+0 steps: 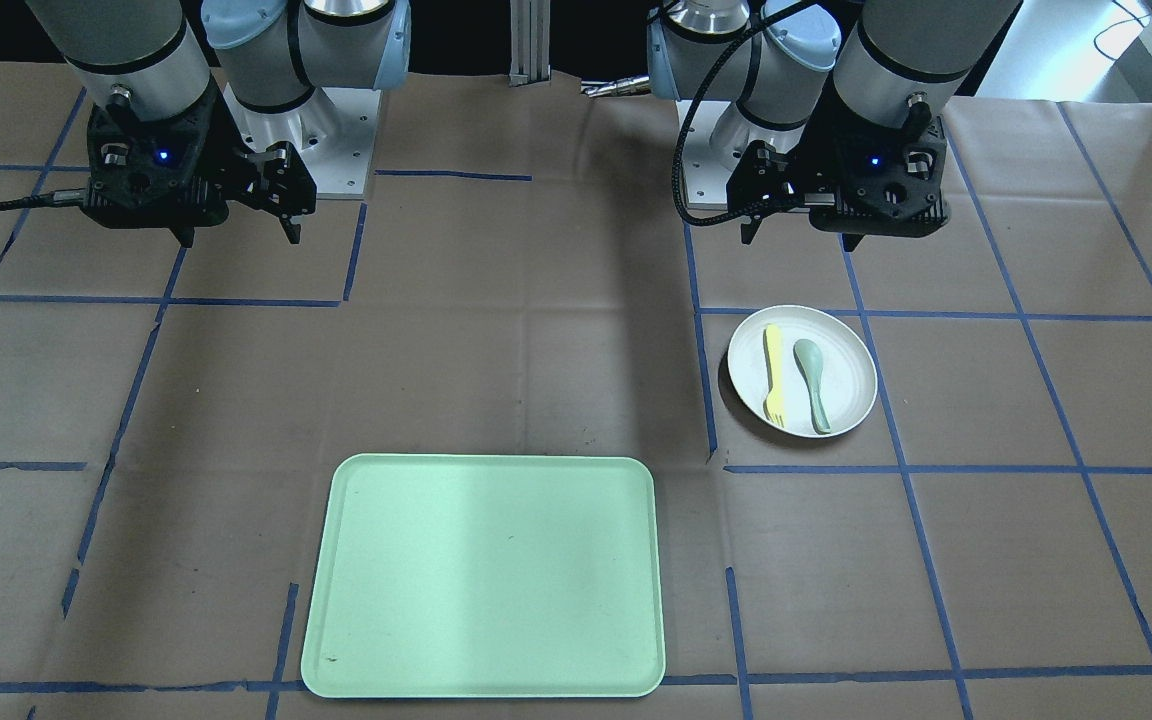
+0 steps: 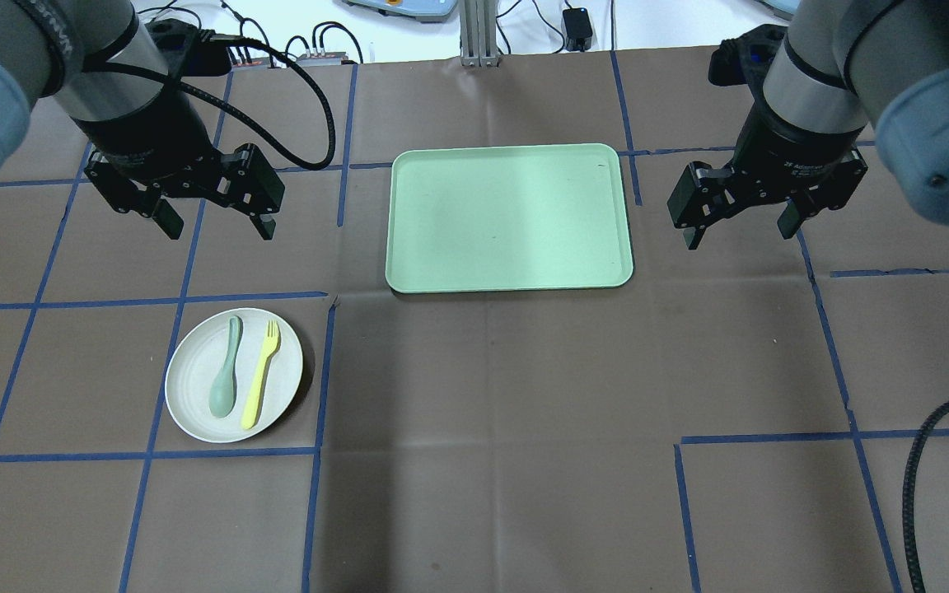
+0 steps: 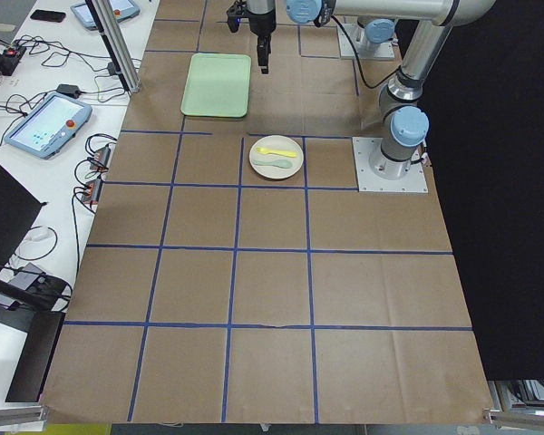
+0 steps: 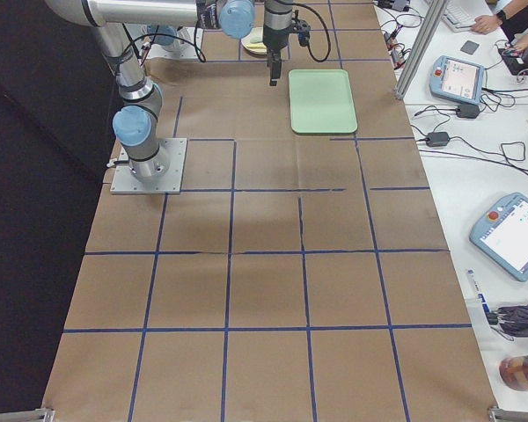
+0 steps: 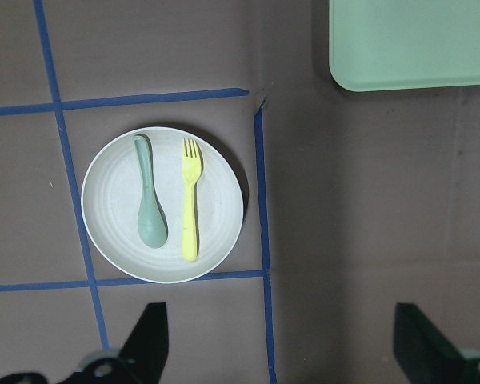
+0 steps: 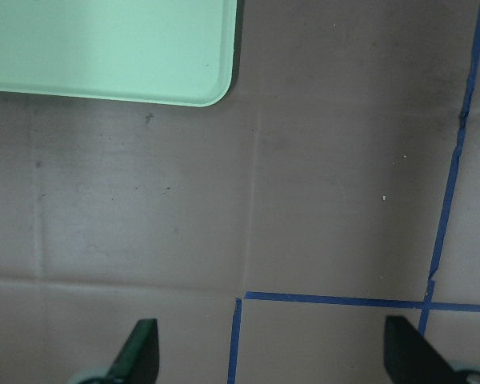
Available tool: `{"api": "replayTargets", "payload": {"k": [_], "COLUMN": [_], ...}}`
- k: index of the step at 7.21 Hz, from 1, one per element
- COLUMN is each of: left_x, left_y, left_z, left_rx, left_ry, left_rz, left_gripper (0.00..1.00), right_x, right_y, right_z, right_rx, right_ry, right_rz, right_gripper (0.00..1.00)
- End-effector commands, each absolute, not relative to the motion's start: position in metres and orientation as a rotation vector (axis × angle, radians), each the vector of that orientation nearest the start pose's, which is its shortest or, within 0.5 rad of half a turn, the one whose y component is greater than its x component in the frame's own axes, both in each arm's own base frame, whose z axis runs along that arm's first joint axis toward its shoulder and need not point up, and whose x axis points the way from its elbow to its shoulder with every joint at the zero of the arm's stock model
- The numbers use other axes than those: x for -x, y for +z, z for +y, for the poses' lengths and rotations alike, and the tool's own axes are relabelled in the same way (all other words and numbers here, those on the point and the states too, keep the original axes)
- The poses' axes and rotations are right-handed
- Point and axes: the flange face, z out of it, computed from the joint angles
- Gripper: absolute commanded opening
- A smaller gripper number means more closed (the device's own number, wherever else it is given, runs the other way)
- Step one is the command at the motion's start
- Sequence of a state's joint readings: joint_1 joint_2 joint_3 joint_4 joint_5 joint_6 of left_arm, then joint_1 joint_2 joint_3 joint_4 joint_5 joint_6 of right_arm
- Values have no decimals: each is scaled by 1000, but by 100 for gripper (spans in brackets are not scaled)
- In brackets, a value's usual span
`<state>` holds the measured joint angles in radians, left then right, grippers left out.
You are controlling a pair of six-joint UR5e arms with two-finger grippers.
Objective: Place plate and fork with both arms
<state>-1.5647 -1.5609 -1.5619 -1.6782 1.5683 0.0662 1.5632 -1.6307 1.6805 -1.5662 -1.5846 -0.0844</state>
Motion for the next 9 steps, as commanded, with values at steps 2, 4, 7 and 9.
{"api": "replayTargets", "payload": {"k": [2, 4, 7, 9], "left_x": [131, 131, 121, 102], "left_y": [486, 486, 480, 461], "left_z": [-480, -479, -477, -479], "left_rx": [-94, -94, -75, -10], "left_ry": [142, 142, 166, 219], "left_rz": [3143, 3142, 3132, 3143], "left_gripper": [100, 100, 100, 99], "right_x": [-128, -128, -128, -128], "right_y": [462, 461, 461, 460], "right_z": [-461, -461, -461, -461], "right_rx": [121, 121, 121, 121], "right_ry": [88, 90, 90, 93], "right_rz": [3149, 3149, 3149, 3149], "right_gripper": [100, 100, 100, 100]}}
